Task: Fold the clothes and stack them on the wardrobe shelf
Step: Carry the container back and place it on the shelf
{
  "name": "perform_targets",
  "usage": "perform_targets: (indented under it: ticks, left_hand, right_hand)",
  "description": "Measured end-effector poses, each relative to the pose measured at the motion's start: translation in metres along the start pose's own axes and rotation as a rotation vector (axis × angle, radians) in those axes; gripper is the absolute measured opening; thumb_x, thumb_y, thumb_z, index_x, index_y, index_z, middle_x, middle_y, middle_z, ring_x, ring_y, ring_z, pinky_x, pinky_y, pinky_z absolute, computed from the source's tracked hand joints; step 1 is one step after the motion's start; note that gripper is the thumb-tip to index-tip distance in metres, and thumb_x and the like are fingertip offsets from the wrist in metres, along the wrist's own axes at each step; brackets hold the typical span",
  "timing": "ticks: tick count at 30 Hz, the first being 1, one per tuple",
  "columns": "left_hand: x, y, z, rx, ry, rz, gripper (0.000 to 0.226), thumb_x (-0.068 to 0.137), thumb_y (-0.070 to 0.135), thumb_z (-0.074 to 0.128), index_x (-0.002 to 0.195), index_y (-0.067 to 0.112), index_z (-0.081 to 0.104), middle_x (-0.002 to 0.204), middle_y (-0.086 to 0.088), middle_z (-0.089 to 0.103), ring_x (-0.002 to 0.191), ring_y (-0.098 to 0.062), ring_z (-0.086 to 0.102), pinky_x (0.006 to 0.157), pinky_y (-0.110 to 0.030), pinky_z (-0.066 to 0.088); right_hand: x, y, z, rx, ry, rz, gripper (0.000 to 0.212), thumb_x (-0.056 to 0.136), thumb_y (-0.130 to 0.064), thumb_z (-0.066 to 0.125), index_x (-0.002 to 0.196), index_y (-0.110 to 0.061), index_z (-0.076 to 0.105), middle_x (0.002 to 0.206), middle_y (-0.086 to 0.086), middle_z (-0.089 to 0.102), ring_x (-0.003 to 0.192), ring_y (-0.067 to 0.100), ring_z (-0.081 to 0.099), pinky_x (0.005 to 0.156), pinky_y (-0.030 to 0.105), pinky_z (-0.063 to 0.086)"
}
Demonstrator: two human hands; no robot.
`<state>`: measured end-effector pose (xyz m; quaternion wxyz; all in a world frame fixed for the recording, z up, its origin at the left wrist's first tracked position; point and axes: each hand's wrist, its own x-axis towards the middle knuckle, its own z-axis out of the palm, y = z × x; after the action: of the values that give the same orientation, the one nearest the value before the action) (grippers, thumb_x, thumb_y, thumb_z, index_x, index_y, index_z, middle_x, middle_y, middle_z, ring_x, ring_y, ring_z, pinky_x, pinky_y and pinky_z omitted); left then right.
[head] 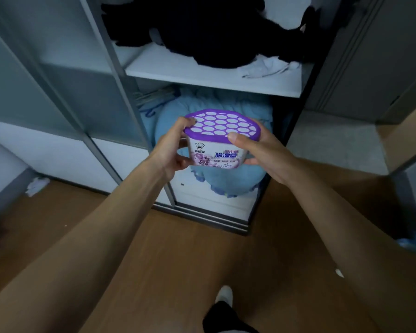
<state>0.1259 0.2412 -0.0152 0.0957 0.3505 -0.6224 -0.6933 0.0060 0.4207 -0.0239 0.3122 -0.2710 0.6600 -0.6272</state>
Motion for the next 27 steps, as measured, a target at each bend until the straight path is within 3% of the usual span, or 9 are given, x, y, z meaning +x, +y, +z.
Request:
perform_targets:
  ticks: [2,4,6,8,15,21,27]
  left_hand:
    - [0.026,0.026,0.0,0.008,-0.023,0.03,0.036,0.076,0.056,0.061,0.091,0.025,0.067,0.089,-0.001,0.074,0.073,-0.026,0.072,0.05,-0.025,0.034]
    - [0.05,0.054,0.0,0.028,-0.045,0.065,0.039,0.077,0.061,0.058,0.092,0.026,0.068,0.087,0.002,0.074,0.072,-0.025,0.072,0.053,-0.024,0.045]
    - [0.073,0.082,0.002,0.087,-0.054,0.117,0.048,0.078,0.069,0.052,0.094,0.027,0.07,0.093,0.003,0.076,0.078,-0.024,0.074,0.065,-0.03,0.057]
    - [0.098,0.111,0.005,0.131,-0.042,0.166,0.053,0.08,0.074,0.045,0.093,0.029,0.07,0.097,0.002,0.077,0.082,-0.026,0.074,0.074,-0.037,0.057]
    - [0.183,0.182,0.032,0.056,-0.14,0.24,0.05,0.081,0.069,0.051,0.085,0.025,0.074,0.085,-0.003,0.077,0.067,-0.017,0.073,0.063,-0.032,0.057]
    - [0.264,0.221,0.048,0.03,-0.216,0.257,0.053,0.071,0.067,0.054,0.095,0.024,0.075,0.097,-0.007,0.078,0.087,-0.027,0.074,0.064,-0.036,0.059]
    - [0.347,0.276,0.059,0.014,-0.349,0.232,0.046,0.066,0.066,0.061,0.085,0.027,0.078,0.087,-0.003,0.078,0.073,-0.022,0.076,0.06,-0.037,0.058]
  right_hand:
    - [0.032,-0.017,-0.006,0.022,0.031,-0.044,0.045,0.083,-0.036,0.076,0.123,-0.032,0.056,0.109,-0.009,0.075,0.096,0.011,0.073,0.065,0.026,0.059]
    - [0.058,-0.034,-0.011,0.029,0.069,-0.102,0.037,0.088,-0.032,0.073,0.122,-0.027,0.059,0.108,-0.006,0.076,0.096,0.013,0.073,0.068,0.028,0.059]
    - [0.082,-0.049,-0.014,0.041,0.111,-0.151,0.033,0.09,-0.03,0.071,0.121,-0.023,0.061,0.107,-0.003,0.076,0.096,0.015,0.074,0.069,0.027,0.059]
    - [0.106,-0.064,-0.018,0.056,0.158,-0.205,0.032,0.09,-0.027,0.072,0.119,-0.019,0.063,0.106,0.0,0.076,0.095,0.016,0.074,0.068,0.025,0.058]
    - [0.183,-0.102,-0.041,0.054,0.374,-0.254,0.04,0.083,-0.039,0.076,0.116,-0.021,0.063,0.106,0.0,0.074,0.087,0.012,0.075,0.056,0.027,0.057]
    - [0.251,-0.122,-0.066,0.029,0.419,-0.249,0.04,0.081,-0.038,0.077,0.116,-0.027,0.062,0.103,-0.003,0.076,0.09,0.014,0.074,0.064,0.025,0.058]
    - [0.324,-0.152,-0.093,-0.229,0.622,-0.255,0.072,0.08,-0.037,0.08,0.14,-0.021,0.044,0.127,-0.001,0.058,0.11,0.012,0.065,0.089,0.033,0.057]
